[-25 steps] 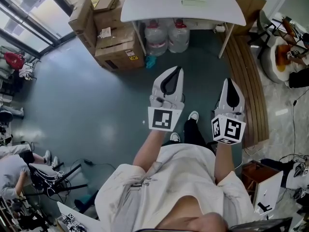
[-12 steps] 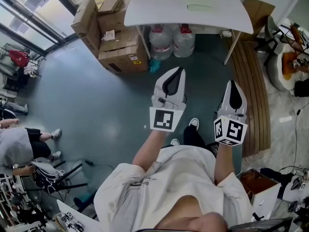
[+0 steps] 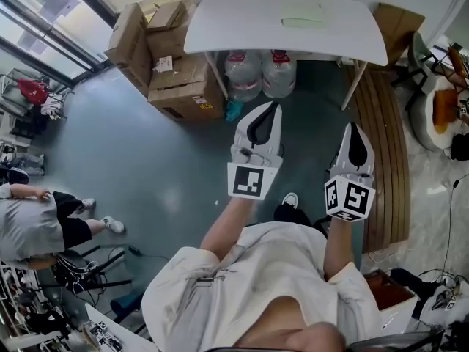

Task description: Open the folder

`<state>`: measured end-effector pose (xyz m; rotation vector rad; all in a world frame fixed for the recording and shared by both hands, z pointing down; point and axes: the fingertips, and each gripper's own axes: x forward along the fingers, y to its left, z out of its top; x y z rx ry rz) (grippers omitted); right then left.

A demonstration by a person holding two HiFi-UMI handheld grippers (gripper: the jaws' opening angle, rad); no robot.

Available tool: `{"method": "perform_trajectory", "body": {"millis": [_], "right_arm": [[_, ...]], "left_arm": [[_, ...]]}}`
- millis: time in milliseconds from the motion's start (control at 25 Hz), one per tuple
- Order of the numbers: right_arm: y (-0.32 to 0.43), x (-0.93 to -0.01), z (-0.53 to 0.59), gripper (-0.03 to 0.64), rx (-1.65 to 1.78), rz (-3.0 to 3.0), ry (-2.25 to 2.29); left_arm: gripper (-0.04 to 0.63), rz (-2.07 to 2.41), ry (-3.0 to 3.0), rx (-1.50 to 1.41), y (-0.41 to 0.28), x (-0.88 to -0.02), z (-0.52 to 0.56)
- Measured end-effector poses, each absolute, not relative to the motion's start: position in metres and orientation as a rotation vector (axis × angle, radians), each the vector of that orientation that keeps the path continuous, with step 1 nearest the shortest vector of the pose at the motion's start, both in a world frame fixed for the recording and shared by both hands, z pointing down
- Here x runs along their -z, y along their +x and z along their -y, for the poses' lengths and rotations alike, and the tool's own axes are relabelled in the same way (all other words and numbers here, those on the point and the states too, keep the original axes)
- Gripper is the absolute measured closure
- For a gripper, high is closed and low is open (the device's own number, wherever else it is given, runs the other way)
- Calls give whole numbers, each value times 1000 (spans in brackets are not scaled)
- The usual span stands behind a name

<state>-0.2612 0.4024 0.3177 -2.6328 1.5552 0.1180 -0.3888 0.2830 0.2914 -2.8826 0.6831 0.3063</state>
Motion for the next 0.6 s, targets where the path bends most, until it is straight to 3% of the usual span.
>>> {"method": "perform_trajectory", "body": {"millis": [600], "right_arm": [[-149, -322, -371, 615, -105, -1588, -2614]], "left_arm": [[594, -727, -2864, -302, -276, -292, -249]]}}
